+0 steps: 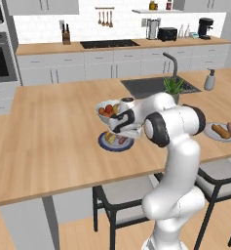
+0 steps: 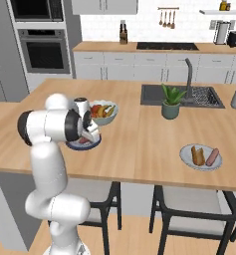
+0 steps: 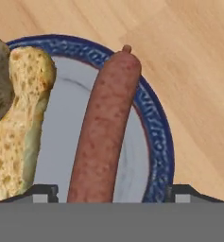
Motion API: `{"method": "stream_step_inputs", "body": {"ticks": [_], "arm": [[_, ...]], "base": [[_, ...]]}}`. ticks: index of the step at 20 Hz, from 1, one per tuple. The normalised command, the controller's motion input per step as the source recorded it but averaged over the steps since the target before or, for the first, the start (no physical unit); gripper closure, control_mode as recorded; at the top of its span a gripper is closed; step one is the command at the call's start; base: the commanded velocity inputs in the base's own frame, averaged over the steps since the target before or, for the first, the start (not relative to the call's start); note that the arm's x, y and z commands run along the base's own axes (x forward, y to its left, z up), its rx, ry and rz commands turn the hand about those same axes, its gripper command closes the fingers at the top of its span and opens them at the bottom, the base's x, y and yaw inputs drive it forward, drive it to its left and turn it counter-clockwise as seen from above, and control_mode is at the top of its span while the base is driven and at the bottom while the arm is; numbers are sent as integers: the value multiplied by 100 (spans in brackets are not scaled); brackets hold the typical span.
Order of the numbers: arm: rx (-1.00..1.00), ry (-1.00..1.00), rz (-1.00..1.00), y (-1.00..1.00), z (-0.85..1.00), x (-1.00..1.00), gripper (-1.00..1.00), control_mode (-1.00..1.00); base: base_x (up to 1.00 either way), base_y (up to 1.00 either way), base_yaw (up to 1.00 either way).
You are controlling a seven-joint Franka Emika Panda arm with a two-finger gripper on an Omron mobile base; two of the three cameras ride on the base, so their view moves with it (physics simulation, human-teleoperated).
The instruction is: Place one bun and one sausage from the bowl on each plate.
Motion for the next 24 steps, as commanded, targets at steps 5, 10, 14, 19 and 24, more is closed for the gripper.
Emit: {"method": "stream_step_inputs", "body": {"ticks": [5,10,14,19,24], "arm": [[9,-23,0,-7,96,-62,-100,-100],[8,-8,0,2,100,-94,-100,-100],[0,13,0,45,99,-100,-100,-100],[0,38,0,47,90,-100,-100,-100],[0,48,0,39,29,-100,-100,-100]], "base": [[0,0,0],[0,0,0],[0,0,0],[0,0,0],[0,0,0]]}}
